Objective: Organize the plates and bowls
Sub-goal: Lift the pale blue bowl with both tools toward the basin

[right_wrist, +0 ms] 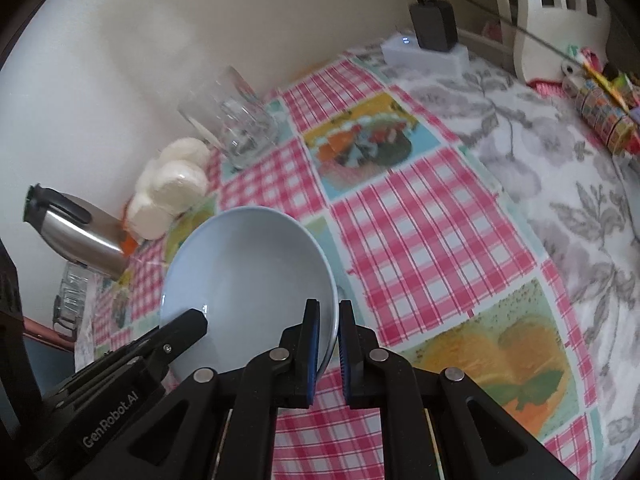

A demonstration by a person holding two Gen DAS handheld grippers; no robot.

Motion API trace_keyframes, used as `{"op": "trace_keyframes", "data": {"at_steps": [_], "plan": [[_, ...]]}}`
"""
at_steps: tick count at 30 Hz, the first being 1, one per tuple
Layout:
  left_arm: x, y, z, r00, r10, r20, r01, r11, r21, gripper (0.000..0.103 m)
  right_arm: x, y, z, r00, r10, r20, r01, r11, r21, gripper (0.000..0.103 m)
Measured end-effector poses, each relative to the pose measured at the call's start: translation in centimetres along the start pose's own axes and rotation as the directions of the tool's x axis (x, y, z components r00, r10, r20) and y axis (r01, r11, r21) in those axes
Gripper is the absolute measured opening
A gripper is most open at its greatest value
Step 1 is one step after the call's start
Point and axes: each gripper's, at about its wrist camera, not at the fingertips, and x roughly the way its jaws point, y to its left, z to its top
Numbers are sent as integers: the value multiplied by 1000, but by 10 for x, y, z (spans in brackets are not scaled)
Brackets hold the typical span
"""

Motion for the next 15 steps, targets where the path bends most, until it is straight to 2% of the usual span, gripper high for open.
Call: {"op": "trace_keyframes", "data": {"at_steps": [4, 8, 15], "plan": [[-42, -2, 7, 996, -10, 93, 9, 1000, 9, 11, -27, 16, 7, 998, 29, 62, -27, 999, -28, 10], [-74, 3, 12, 988, -16, 153, 15, 1000, 7, 11, -58, 36, 10, 991, 58, 124, -52, 997, -57, 10], [-106, 20, 6, 982, -8, 191, 13, 1000, -21, 11, -90, 67, 2, 983, 76, 168, -57, 992, -115, 12]]}}
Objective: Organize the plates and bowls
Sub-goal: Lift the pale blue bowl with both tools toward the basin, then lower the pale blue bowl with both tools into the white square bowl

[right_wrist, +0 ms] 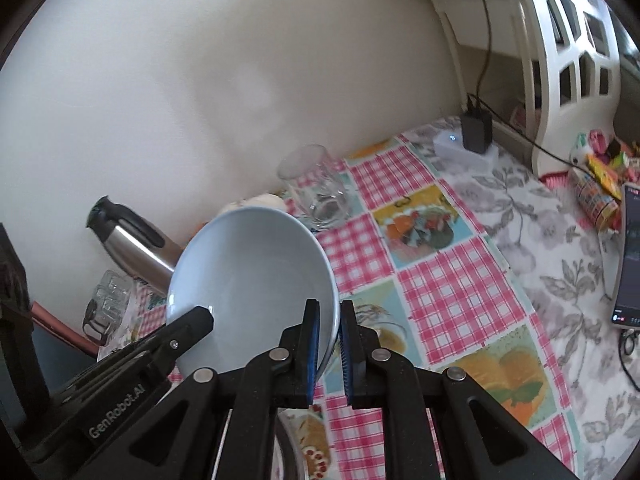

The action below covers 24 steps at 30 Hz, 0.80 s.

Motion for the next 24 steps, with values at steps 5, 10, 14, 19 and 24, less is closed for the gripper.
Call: {"op": "trace_keyframes", "data": {"at_steps": [5, 10, 14, 19, 24], "plan": [[-19, 14, -4, 1000, 7, 15, -6, 1000, -21, 11, -9, 17, -7, 1000, 23, -5, -23, 999, -22, 12], [-32, 27, -9, 1000, 18, 18, -17, 999, -41, 11, -14, 31, -17, 1000, 27, -8, -27, 998, -53, 12], [-42, 38, -15, 999, 25, 20, -23, 998, -64, 11, -15, 40, -28, 999, 37, -23, -38, 997, -72, 12], [-47, 55, -29, 999, 45, 3, -45, 995, -89, 11, -15, 55, -44, 999, 31, -38, -35, 994, -106, 12], [-53, 78, -46, 999, 45, -17, -46, 991, -127, 11, -9, 69, -63, 997, 32, -74, -42, 989, -139, 12]]}}
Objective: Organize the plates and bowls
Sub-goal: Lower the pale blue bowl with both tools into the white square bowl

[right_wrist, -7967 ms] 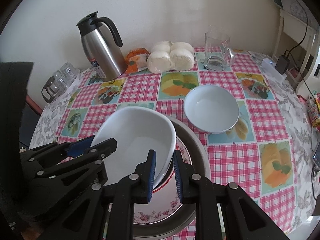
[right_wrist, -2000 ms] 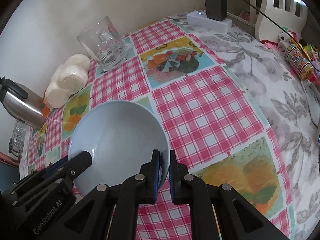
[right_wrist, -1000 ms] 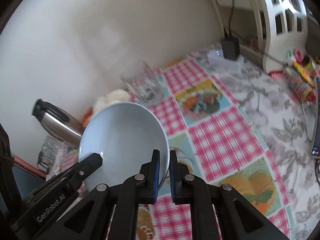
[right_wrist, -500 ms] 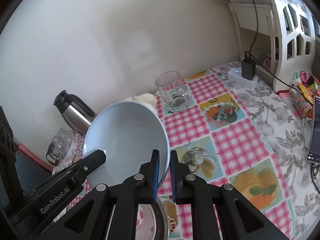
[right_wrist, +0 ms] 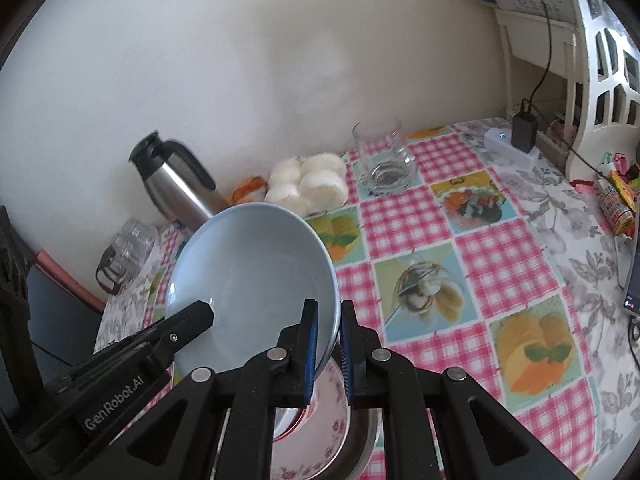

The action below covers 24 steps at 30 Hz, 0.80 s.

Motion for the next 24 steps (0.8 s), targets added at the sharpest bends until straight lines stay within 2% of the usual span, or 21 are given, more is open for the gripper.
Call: {"op": "trace_keyframes", "data": {"at_steps": [13, 24], "plan": [[-3, 51, -36, 999, 28, -43, -30, 998, -50, 11, 18, 44, -41, 997, -9, -82, 0, 993, -116, 14], [10, 58, -42, 996, 38, -84, -41, 998, -40, 11, 28, 50, -46, 995, -45, -91, 32, 990, -135, 15]]}}
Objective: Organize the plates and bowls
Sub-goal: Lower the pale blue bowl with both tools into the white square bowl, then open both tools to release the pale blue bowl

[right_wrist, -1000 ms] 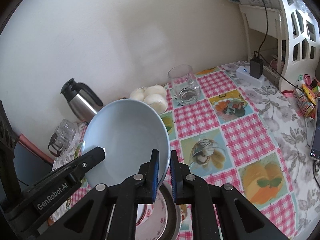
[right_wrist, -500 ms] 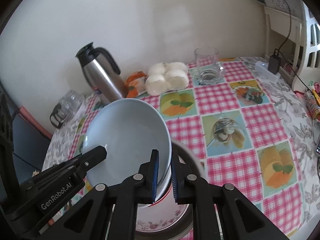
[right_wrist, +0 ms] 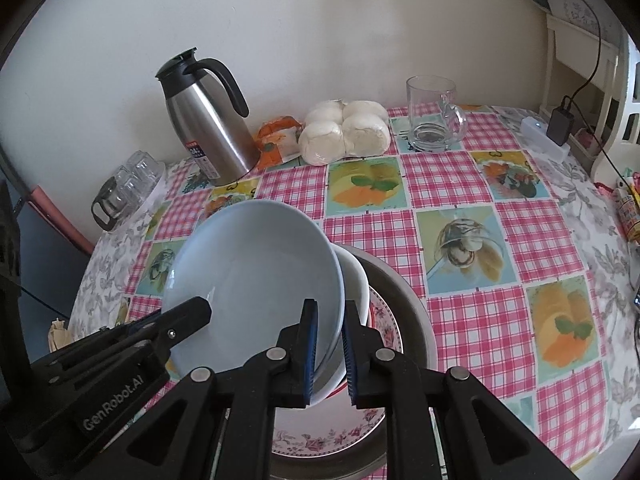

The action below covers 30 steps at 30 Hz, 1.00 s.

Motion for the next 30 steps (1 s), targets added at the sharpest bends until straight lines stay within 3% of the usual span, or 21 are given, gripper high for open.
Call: {"op": "trace_keyframes", "data": {"at_steps": [7, 11, 22, 23, 25, 26, 27, 30], "plan": [[6, -3, -1, 1000, 17, -15, -17, 1000, 8, 11, -2, -1, 2, 1000, 3, 13, -3, 1000, 2, 16], [6, -4, -2, 1000, 22, -14, -22, 1000, 14, 12, -4, 0, 2, 998, -54, 22, 54, 998, -15, 19], [6, -1, -2, 1000, 19, -19, -19, 1000, -3, 13, -6, -2, 2, 999, -38, 23, 38, 999, -15, 20], [5, -1, -1, 1000, 16, -16, -16, 1000, -4, 14, -6, -2, 2, 999, -41, 26, 41, 999, -17, 22], [1, -1, -1, 1000, 23, -6, -23, 1000, -3, 20, -8, -2, 2, 999, -43, 31, 44, 999, -20, 37], [-1, -1, -1, 1000, 28, 2, -28, 1000, -5, 28, -8, -2, 2, 998, -44, 34, 45, 999, -22, 51], [-2, 0, -1, 999, 36, 7, -36, 999, -8, 35, -9, -2, 2, 998, -46, 38, 47, 999, -22, 57], [-8, 4, -1, 999, 47, 24, -46, 999, -28, 49, -11, -5, 3, 997, -59, 46, 60, 998, -19, 60]]}}
